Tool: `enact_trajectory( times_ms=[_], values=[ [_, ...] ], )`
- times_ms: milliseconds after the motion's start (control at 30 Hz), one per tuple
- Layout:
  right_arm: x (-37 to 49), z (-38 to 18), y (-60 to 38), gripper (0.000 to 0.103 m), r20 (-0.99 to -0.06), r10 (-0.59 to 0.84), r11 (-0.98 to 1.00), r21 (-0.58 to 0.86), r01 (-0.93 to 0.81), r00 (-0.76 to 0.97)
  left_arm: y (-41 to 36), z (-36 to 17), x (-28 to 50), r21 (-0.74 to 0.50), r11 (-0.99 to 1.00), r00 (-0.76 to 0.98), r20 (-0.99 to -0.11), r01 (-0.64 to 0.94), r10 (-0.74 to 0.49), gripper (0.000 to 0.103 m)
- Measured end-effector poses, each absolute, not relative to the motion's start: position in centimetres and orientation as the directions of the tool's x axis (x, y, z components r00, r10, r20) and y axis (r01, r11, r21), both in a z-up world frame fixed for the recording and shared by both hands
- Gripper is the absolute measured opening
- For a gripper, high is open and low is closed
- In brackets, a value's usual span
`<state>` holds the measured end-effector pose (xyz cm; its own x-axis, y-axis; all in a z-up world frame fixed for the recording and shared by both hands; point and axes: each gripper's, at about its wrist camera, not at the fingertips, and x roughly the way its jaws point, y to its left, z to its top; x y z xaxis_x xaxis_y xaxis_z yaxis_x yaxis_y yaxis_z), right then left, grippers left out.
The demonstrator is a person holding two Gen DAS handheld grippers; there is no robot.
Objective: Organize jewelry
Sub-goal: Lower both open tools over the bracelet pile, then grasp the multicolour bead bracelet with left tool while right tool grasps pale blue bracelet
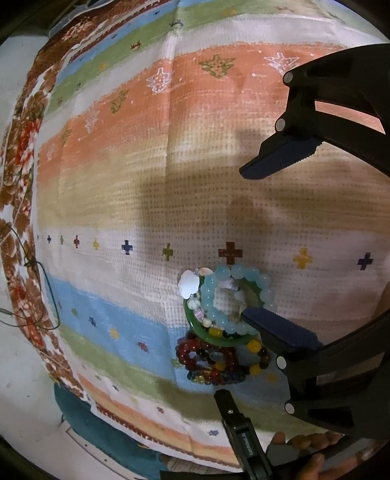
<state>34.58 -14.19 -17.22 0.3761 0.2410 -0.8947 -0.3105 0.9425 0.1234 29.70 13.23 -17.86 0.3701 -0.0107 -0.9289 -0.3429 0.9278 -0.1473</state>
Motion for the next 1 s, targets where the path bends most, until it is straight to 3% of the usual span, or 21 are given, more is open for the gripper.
enact_trajectory(
  times_ms=[67,167,267,467,567,600,733,900,1000],
  values=[
    [34.8,-17.5,-14.0,0.086,-0.897,0.238,0.943,0.121,-0.309,0.373,13.1,-18.0,29.9,-0.135,0.932,0.374,-0.927,-0.335,0.001,0.097],
    [35.1,-17.9,-14.0,0.074,-0.901,0.243,0.943,0.132,-0.307,0.36,12.7,-18.2,30.3,-0.104,0.942,0.377,-0.926,-0.32,0.026,0.097],
    [35.4,-18.2,-13.9,0.071,-0.901,0.245,0.943,0.137,-0.303,0.358,12.3,-18.5,30.6,-0.063,0.95,0.37,-0.927,-0.305,0.057,0.097],
    [35.7,-18.2,-13.8,0.046,-0.9,0.263,0.939,0.155,-0.307,0.348,12.0,-18.7,30.8,-0.046,0.956,0.37,-0.926,-0.288,0.067,0.096],
    [35.7,-18.3,-13.8,0.022,-0.903,0.256,0.939,0.148,-0.309,0.346,11.9,-18.6,30.7,-0.024,0.962,0.378,-0.922,-0.271,0.084,0.082],
    [35.7,-18.5,-13.9,0.019,-0.904,0.26,0.938,0.152,-0.311,0.341,11.9,-18.6,30.6,-0.012,0.963,0.377,-0.922,-0.268,0.094,0.077],
    [35.8,-18.8,-14.0,0.012,-0.904,0.266,0.936,0.16,-0.313,0.336,11.8,-18.5,30.5,0.008,0.971,0.389,-0.915,-0.238,0.103,0.063],
    [35.8,-18.8,-14.0,0.012,-0.903,0.269,0.931,0.155,-0.329,0.336,11.5,-18.3,30.5,0.023,0.977,0.401,-0.91,-0.212,0.109,0.013],
    [35.7,-18.6,-14.0,0.012,-0.903,0.265,0.932,0.149,-0.331,0.338,11.2,-18.1,30.6,0.041,0.98,0.4,-0.909,-0.194,0.118,0.01]
  ],
)
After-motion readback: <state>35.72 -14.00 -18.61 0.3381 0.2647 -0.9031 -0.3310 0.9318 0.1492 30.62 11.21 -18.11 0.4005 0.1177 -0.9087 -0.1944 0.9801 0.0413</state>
